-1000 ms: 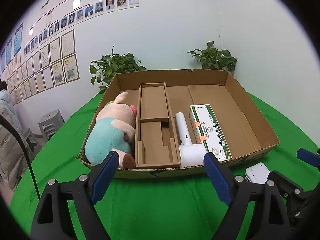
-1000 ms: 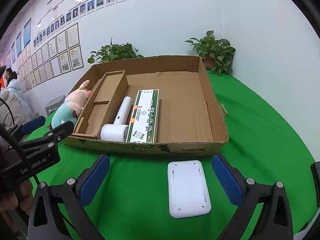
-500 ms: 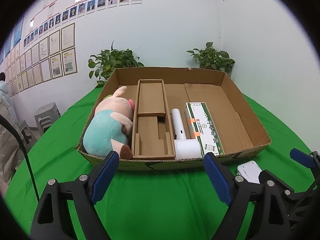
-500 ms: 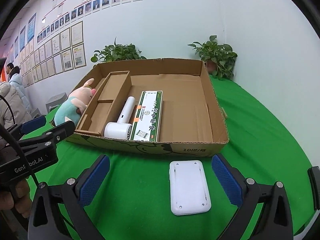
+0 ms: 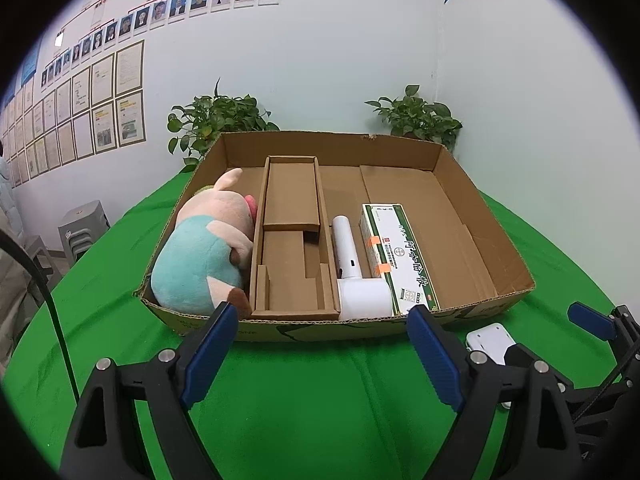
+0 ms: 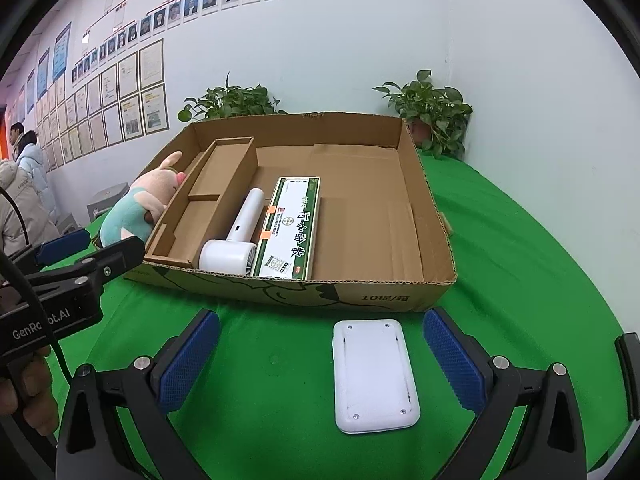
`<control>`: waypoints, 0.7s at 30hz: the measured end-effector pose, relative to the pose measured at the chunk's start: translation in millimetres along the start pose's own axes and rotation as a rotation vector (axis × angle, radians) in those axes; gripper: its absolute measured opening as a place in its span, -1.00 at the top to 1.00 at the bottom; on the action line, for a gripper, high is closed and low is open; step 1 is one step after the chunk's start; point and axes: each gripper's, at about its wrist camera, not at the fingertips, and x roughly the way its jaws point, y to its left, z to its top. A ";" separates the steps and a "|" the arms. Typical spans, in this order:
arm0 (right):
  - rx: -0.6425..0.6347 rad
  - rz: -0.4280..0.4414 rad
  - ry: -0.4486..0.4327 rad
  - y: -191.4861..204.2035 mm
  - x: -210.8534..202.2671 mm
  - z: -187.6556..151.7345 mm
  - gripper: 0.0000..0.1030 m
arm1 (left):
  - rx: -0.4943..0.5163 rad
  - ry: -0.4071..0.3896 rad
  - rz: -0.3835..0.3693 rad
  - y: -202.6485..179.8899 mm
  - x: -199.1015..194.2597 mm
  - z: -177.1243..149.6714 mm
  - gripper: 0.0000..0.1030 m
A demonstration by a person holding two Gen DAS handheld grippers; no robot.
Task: Organize objects
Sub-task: 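Withdraw the left gripper and move it toward the white rectangular device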
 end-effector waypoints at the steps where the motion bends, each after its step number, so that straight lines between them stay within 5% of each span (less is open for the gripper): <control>1: 0.005 0.003 -0.002 -0.5 -0.2 0.2 -0.99 | 0.000 -0.001 0.000 0.1 0.9 0.2 -0.68; 14: 0.015 0.010 -0.021 5.6 -2.7 -1.4 -0.99 | -0.010 -0.014 -0.002 4.1 6.0 -3.0 -0.57; 16: 0.014 0.020 -0.025 7.3 -5.2 -3.0 -0.81 | -0.010 -0.016 -0.008 5.3 6.0 -3.7 -0.22; 19: 0.001 0.012 -0.026 11.8 -6.7 -3.9 0.03 | 0.006 0.007 -0.018 5.3 9.1 -5.3 0.95; 21: -0.014 0.005 -0.012 15.2 -4.4 -5.0 0.37 | -0.012 0.011 -0.026 7.4 8.3 -5.5 0.94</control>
